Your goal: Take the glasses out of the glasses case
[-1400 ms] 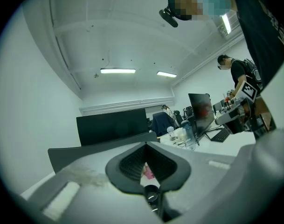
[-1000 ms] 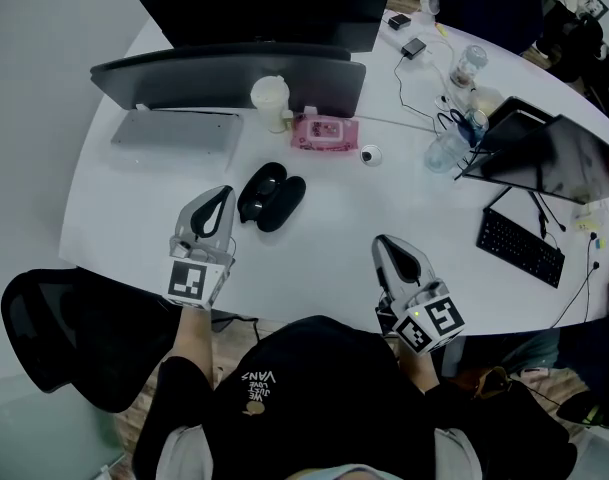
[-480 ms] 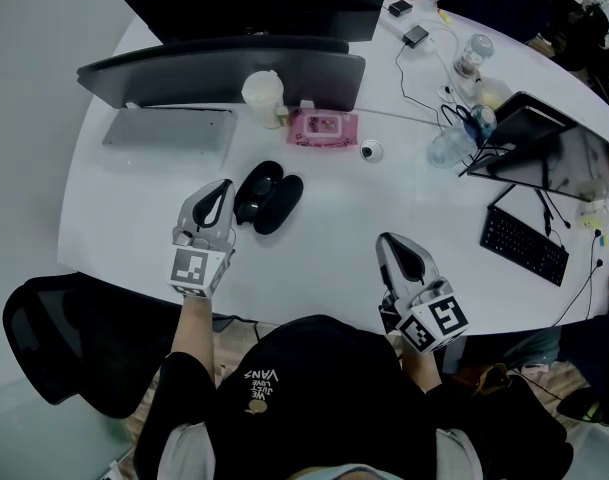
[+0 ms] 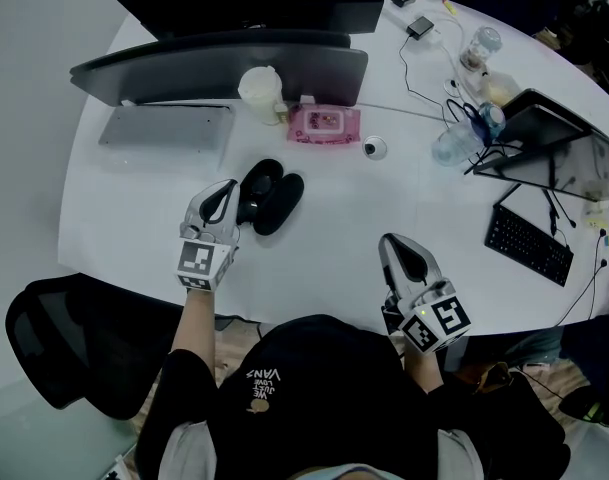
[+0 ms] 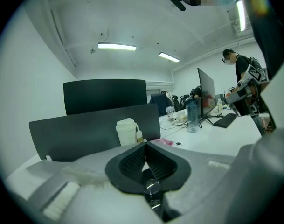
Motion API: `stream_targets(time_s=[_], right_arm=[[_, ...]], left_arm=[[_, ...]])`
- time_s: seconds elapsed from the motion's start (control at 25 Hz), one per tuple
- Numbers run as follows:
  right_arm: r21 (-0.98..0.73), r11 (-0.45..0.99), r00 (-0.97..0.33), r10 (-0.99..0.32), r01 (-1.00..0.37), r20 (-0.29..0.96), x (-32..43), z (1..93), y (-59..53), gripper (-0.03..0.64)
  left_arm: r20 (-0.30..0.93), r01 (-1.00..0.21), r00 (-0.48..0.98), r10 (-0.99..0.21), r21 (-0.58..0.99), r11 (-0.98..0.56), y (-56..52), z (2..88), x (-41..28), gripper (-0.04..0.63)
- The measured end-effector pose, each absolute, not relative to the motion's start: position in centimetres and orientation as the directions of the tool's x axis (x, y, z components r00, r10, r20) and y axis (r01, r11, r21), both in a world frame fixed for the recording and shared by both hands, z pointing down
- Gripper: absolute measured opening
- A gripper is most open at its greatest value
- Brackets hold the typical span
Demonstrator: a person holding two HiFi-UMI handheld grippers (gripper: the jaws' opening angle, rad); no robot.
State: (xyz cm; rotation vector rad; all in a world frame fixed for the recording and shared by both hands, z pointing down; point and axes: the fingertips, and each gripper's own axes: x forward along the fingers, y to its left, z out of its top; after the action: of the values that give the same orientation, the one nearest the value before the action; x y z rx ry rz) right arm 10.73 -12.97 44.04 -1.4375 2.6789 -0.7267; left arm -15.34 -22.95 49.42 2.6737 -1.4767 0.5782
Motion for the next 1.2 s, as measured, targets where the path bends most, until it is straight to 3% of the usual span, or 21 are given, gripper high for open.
stream_targets(time_s=[0.88, 1.2], right_arm=[[-0.435, 0.421, -0.554, -0.796, -0.796, 0.244, 11.5, 46.2, -14.1, 0.002], [-0.44, 0.411, -0.549, -0.797, -0.798, 0.251, 11.8, 46.5, -14.3, 0.002]], left_arm=[[0.511, -0.797, 0.476, -0.716, -0.095, -0.597, -23.8, 57.3, -14.8, 0.015], [0.544, -0.787, 0.481, -0.688, -0.078, -0.612, -24.1, 59.1, -14.4, 0.057]])
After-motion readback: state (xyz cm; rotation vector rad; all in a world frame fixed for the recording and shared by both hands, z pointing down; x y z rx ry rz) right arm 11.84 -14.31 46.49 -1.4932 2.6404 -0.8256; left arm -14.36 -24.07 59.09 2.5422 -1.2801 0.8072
